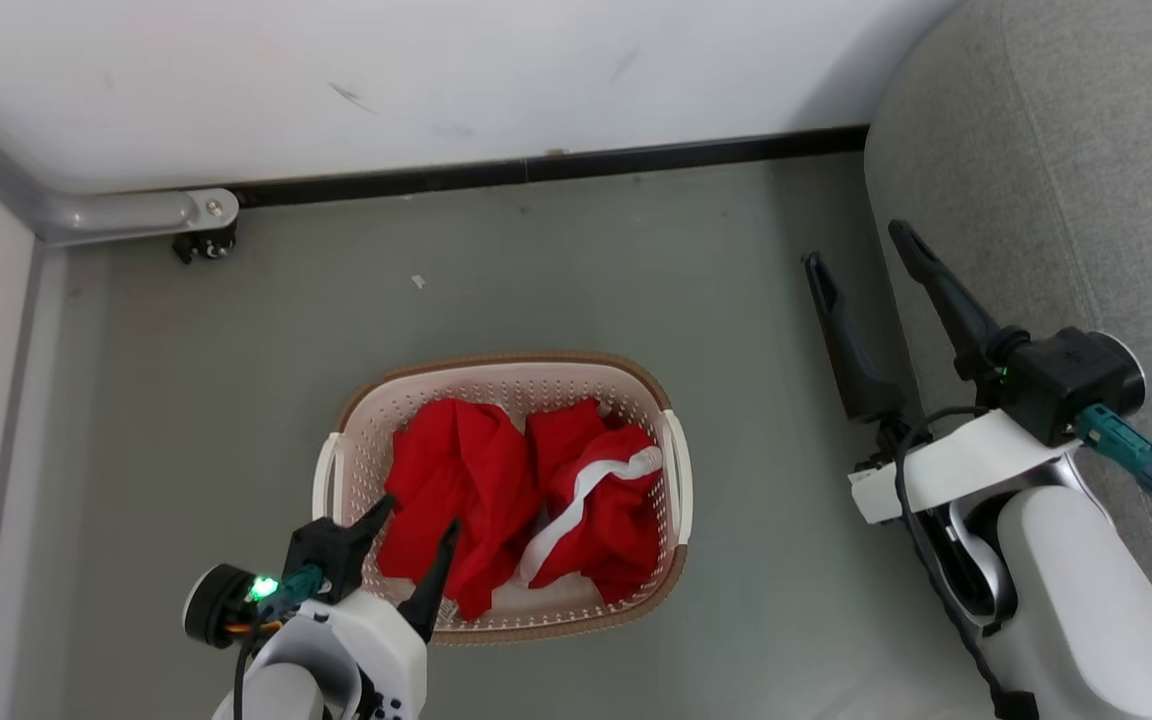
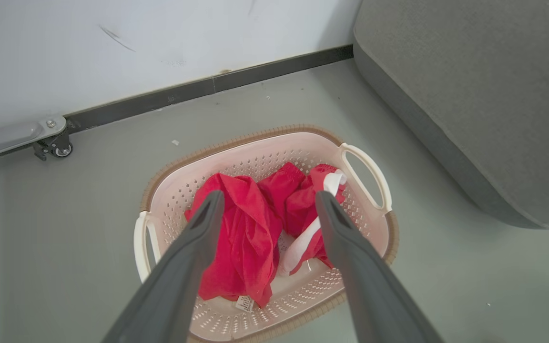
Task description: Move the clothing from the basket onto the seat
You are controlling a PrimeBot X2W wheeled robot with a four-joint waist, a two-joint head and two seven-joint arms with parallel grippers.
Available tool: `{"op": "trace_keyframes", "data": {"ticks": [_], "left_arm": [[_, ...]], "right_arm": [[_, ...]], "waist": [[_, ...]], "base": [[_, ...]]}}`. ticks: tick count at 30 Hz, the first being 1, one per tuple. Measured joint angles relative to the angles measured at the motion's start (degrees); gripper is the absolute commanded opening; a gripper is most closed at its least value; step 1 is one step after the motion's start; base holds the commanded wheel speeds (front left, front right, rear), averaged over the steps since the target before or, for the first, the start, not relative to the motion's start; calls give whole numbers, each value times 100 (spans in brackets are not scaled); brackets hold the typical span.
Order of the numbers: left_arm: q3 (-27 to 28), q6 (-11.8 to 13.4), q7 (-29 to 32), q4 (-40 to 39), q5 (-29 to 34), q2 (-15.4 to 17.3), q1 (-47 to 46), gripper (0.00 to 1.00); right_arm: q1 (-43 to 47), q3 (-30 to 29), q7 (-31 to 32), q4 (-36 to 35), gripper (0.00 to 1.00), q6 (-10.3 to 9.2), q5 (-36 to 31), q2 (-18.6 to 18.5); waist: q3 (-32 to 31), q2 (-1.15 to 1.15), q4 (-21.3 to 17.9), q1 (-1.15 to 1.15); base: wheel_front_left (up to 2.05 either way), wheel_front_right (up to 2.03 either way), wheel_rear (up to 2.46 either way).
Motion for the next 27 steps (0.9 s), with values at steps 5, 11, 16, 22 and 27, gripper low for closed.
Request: {"op": "trace_keyframes", "data": {"ticks": [5,11,16,22,27], "left_arm": [[-68,0,90,166,-38,-23,-263,100],[-113,0,144,347,-148,-34,-506,100],[-198,0,174,448,-199,-38,-743,100],[-229,0,193,573,-246,-40,-1026,100],[-434,0,297,700,-309,-44,-1258,100]], "right_arm": [[-247,32,-1,-207,100,0,-53,-1],[-726,185,-24,-854,100,0,-181,-4],[-934,378,-25,-1269,100,1,-162,-5],[-1066,421,-26,-1505,100,1,-35,-9],[-1071,544,-26,-1552,100,1,9,-11]], "waist": [[261,0,-49,0],[573,0,-114,0],[824,0,-174,0],[1118,0,-245,0],[1411,0,-310,0]], "base": [[0,0,0],[0,0,0],[0,0,0],[0,0,0],[0,0,0]]}}
